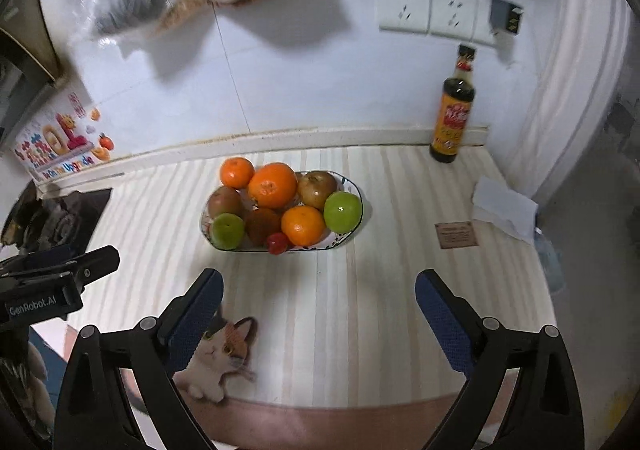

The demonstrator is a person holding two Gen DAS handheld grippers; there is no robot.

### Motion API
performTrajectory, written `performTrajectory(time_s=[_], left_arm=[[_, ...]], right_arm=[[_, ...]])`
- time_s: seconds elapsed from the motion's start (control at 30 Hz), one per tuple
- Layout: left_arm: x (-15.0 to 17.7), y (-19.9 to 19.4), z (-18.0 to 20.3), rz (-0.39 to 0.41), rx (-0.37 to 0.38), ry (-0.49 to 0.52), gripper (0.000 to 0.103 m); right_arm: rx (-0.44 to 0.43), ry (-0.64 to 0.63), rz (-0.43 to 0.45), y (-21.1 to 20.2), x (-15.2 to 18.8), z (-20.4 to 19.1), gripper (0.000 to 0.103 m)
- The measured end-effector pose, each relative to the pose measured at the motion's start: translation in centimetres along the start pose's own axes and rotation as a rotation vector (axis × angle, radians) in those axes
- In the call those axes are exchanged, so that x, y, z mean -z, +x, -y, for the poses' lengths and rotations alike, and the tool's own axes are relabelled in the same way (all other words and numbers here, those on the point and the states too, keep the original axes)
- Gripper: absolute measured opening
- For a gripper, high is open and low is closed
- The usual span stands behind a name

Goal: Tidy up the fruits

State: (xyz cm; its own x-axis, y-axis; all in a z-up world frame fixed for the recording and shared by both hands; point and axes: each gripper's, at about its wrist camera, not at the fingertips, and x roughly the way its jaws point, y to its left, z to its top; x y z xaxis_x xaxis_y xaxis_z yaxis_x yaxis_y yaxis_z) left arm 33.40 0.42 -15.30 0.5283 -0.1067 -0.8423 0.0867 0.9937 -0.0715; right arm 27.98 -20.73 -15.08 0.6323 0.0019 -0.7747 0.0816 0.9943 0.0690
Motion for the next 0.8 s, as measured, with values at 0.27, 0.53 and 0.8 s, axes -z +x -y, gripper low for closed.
performTrajectory(time_s=[0.27, 0.53, 0.8], left_arm=[[3.2, -7.8, 0.7, 0.114, -0.013, -0.002, 0.098], [6.5, -12.2, 2.8, 0.174, -0.027, -0.007, 0.098], [9.1, -15.0, 4.4, 0.221, -0.054, -0.035, 0.098]], right_arm=[[-0.001, -0.018, 0.066, -9.3, 1.8, -0.3, 0.099], [-0.046, -0.052, 0.119, -15.1, 3.8, 0.0, 0.099], [-0.069, -0.082, 0.156, -18.5, 5.6, 1.5, 0.1]])
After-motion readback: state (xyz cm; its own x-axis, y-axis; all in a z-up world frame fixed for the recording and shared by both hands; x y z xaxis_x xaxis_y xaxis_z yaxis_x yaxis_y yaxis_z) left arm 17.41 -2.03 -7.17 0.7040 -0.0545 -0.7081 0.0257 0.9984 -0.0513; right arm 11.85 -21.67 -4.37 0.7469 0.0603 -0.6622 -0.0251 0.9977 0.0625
